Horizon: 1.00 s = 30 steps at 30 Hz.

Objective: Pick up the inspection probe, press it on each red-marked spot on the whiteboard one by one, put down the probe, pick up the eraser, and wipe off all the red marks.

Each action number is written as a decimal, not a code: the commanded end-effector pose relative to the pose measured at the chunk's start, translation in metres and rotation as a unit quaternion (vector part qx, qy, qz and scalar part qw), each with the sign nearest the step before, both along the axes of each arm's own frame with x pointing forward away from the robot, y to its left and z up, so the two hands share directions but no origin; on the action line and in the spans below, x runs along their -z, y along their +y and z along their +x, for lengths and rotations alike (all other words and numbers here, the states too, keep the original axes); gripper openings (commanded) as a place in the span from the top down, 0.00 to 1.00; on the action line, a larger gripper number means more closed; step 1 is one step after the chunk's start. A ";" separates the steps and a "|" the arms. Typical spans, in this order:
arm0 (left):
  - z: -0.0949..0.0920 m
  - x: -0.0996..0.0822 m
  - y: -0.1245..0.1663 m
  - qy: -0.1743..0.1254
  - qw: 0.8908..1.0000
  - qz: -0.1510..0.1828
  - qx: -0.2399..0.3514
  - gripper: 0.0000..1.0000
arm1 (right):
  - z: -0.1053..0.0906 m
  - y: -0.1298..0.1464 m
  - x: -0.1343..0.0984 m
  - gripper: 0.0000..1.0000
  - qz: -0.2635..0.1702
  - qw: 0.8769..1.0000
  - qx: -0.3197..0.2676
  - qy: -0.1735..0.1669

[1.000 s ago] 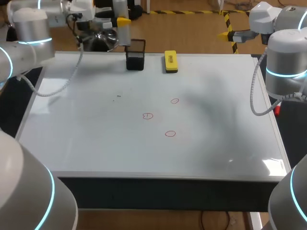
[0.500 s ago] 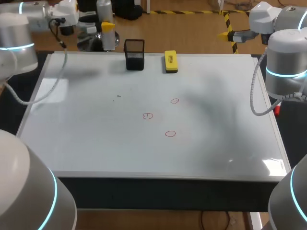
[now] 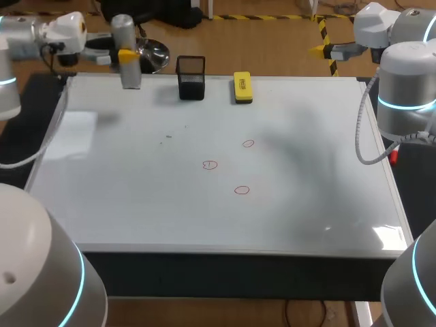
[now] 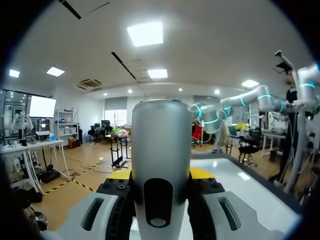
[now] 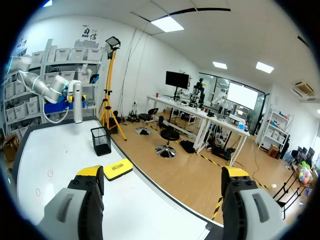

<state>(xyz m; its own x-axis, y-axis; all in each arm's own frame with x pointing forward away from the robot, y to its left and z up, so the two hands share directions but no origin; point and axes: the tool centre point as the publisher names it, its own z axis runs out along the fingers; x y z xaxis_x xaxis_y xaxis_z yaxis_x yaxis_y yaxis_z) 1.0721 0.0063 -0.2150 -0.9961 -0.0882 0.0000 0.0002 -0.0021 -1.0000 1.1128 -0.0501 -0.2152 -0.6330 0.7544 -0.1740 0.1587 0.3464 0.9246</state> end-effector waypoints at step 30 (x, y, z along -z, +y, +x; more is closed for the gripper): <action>-0.047 0.055 -0.003 0.026 0.999 -0.005 -0.046 1.00 | 0.000 0.000 0.000 0.00 0.000 1.000 0.000 0.000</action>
